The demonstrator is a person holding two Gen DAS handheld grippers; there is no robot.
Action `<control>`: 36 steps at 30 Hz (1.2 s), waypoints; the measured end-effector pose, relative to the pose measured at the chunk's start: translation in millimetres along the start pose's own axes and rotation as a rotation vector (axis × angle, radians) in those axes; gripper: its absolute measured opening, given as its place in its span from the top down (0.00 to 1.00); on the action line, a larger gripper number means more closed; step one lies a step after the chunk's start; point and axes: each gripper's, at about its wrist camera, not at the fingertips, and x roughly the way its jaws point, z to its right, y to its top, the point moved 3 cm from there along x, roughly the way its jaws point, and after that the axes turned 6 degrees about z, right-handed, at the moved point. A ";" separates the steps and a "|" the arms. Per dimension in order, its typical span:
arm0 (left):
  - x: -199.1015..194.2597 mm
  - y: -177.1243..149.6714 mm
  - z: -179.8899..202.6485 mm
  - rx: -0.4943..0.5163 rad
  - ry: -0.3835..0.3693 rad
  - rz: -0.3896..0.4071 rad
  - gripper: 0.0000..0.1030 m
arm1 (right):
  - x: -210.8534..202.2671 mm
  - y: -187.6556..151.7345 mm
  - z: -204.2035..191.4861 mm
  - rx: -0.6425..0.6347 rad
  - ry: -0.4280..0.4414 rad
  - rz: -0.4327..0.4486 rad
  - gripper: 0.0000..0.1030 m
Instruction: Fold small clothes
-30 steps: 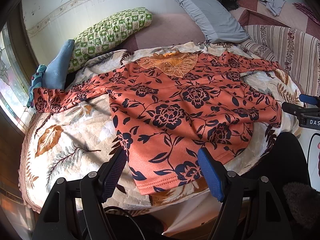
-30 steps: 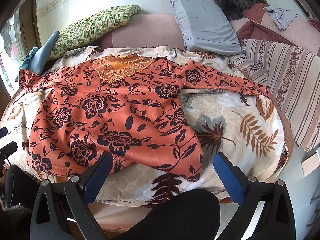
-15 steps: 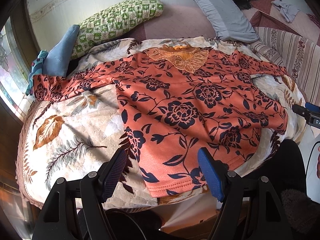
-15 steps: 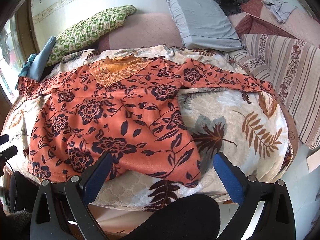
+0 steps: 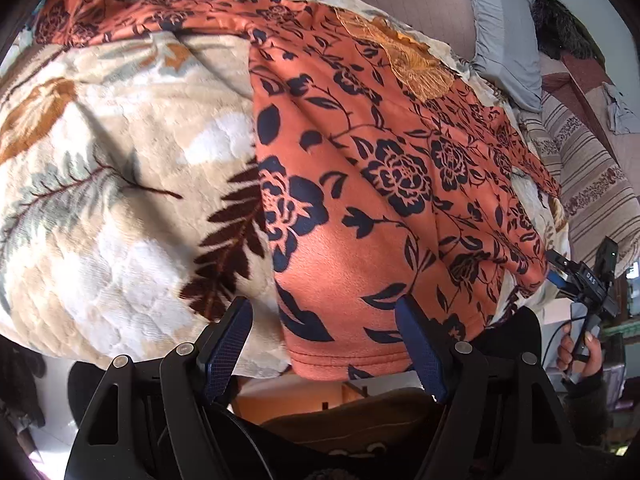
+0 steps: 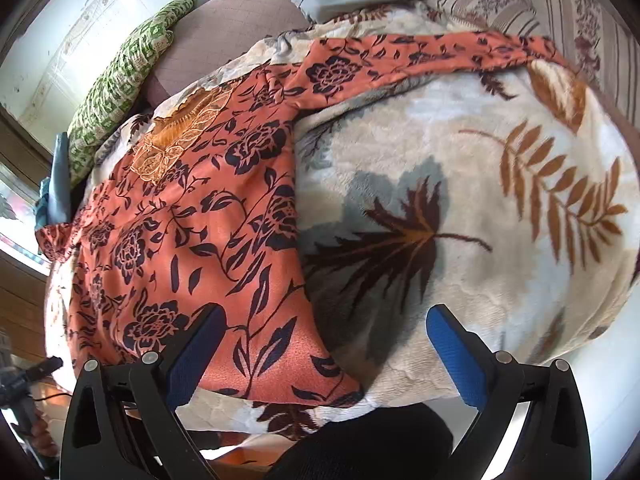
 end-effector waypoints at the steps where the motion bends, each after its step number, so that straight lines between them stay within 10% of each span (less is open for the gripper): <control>1: 9.3 1.0 0.1 -0.021 -0.044 -0.025 0.29 | 7.1 -2.0 -0.6 0.017 0.049 -0.034 0.03; 4: 30.3 8.7 -0.8 -0.077 -0.141 -0.053 0.50 | 17.7 -7.3 -8.7 0.024 0.154 -0.078 0.23; 6: 31.4 15.7 -0.4 -0.068 -0.147 -0.077 0.92 | 12.4 -6.1 -19.1 -0.012 0.174 -0.076 0.94; 11: -10.5 25.9 -13.7 0.004 -0.038 0.001 0.92 | -56.8 3.9 -36.4 -0.012 0.375 0.032 0.94; 14: -5.9 27.6 -38.8 0.012 0.091 -0.015 0.92 | -62.7 2.7 -20.1 0.023 0.332 0.022 0.94; 17: 10.0 22.3 -56.8 -0.075 0.007 -0.063 0.91 | -31.6 -6.5 14.6 0.076 0.167 -0.060 0.87; 19: 14.5 20.6 -52.1 -0.066 -0.053 -0.071 0.86 | -16.0 -14.8 32.4 0.176 0.224 -0.110 0.85; 23: 27.2 17.9 -31.0 -0.024 -0.156 -0.089 0.42 | -4.0 -21.5 39.7 0.238 0.315 -0.136 0.35; 28: 59.2 15.9 -21.5 -0.056 -0.238 -0.164 0.41 | 7.6 -21.8 26.3 0.189 0.374 -0.170 0.34; 31: 83.3 25.9 -29.3 -0.136 -0.223 -0.195 0.55 | 19.8 -24.1 17.5 0.173 0.372 -0.188 0.36; 33: 87.4 34.8 -38.5 -0.169 -0.164 -0.178 0.94 | 20.5 -23.6 9.6 0.143 0.374 -0.170 0.77; 34: 81.9 37.3 -46.2 -0.197 -0.141 -0.158 0.94 | 18.0 -22.2 3.7 0.107 0.363 -0.162 0.94; 36: 61.9 40.2 -59.9 -0.234 -0.108 -0.106 0.94 | 5.4 -20.8 -6.5 0.100 0.408 -0.153 0.95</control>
